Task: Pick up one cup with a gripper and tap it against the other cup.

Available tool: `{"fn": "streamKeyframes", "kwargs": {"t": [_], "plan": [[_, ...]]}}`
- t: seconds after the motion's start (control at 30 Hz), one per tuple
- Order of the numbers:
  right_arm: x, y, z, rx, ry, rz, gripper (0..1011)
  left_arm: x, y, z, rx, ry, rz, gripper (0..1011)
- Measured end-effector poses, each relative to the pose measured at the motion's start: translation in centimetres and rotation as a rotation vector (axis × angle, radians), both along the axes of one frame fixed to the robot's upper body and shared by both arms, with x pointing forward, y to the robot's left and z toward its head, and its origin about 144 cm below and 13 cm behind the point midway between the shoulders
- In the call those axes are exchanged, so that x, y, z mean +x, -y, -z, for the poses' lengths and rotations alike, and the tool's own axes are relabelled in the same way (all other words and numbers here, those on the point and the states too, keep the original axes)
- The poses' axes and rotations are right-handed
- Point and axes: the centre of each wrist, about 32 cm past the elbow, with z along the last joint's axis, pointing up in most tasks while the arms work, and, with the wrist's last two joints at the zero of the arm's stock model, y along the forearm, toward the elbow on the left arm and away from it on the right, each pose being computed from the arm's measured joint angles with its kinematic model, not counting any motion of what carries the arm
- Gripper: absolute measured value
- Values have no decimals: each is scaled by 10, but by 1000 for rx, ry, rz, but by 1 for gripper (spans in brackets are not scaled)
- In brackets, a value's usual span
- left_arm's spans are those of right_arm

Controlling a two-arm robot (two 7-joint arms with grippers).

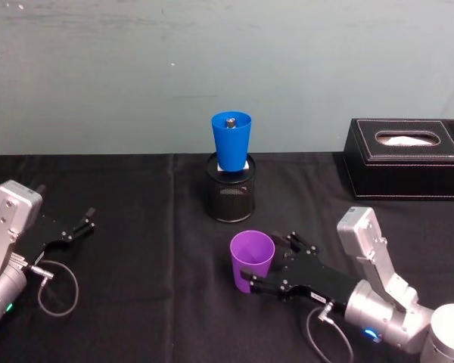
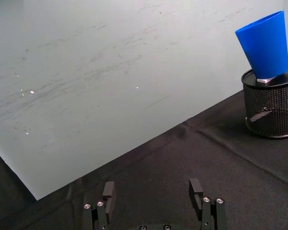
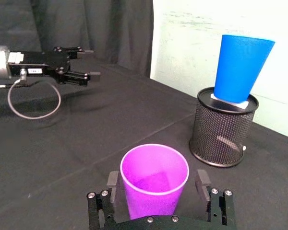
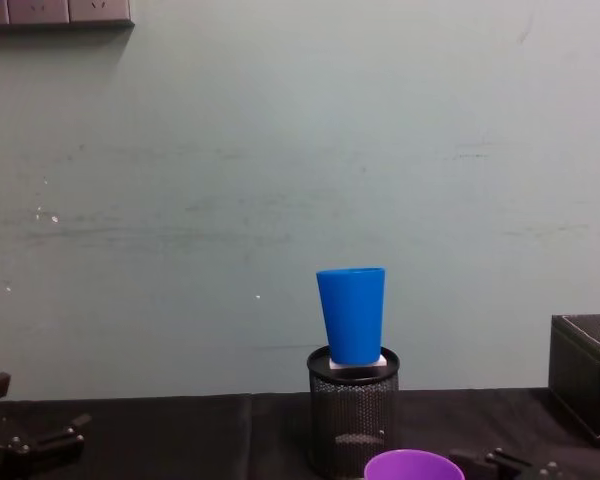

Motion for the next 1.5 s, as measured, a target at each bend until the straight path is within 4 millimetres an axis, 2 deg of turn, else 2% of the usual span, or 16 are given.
{"fn": "streamKeyframes", "kwargs": {"t": [0.47, 0.87, 1.13, 1.37, 1.5], "plan": [[11, -20, 14, 39, -9, 11, 1003, 0, 0, 0, 0, 0, 0, 1000], [11, -21, 17, 52, 4, 13, 995, 0, 0, 0, 0, 0, 0, 1000], [11, -21, 16, 51, 3, 13, 805, 0, 0, 0, 0, 0, 0, 1000], [10, -21, 16, 50, 1, 13, 762, 0, 0, 0, 0, 0, 0, 1000], [7, -21, 2, 34, 18, 9, 751, 0, 0, 0, 0, 0, 0, 1000]]}}
